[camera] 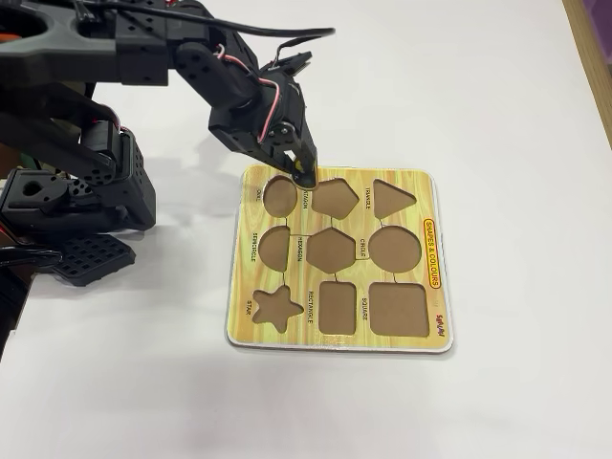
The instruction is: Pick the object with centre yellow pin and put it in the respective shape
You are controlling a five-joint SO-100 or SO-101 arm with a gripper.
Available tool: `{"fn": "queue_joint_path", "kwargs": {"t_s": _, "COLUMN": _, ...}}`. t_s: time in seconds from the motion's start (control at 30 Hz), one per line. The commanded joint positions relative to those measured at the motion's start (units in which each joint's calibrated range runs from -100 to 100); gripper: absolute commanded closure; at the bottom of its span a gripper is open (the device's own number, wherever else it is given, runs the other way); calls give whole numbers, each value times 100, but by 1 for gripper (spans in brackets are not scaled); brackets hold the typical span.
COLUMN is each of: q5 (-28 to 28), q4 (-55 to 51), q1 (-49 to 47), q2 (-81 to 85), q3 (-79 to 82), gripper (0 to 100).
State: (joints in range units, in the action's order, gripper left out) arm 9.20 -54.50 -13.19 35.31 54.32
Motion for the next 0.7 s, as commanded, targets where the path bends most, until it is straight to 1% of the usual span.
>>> {"fn": "queue_joint_path", "kwargs": {"t_s": 0.0, "q5": -26, "q4": -4, "q1": 255, "q2": 243, "q3": 171, "gripper": 99}}
{"fn": "queue_joint_path", "kwargs": {"t_s": 0.2, "q5": -31, "q4": 83, "q1": 508, "q2": 636, "q3": 674, "gripper": 99}}
{"fn": "queue_joint_path", "kwargs": {"t_s": 0.37, "q5": -31, "q4": 83, "q1": 508, "q2": 929, "q3": 1232, "gripper": 99}}
{"fn": "queue_joint_path", "kwargs": {"t_s": 0.67, "q5": -31, "q4": 5, "q1": 508, "q2": 1373, "q3": 1691, "gripper": 99}}
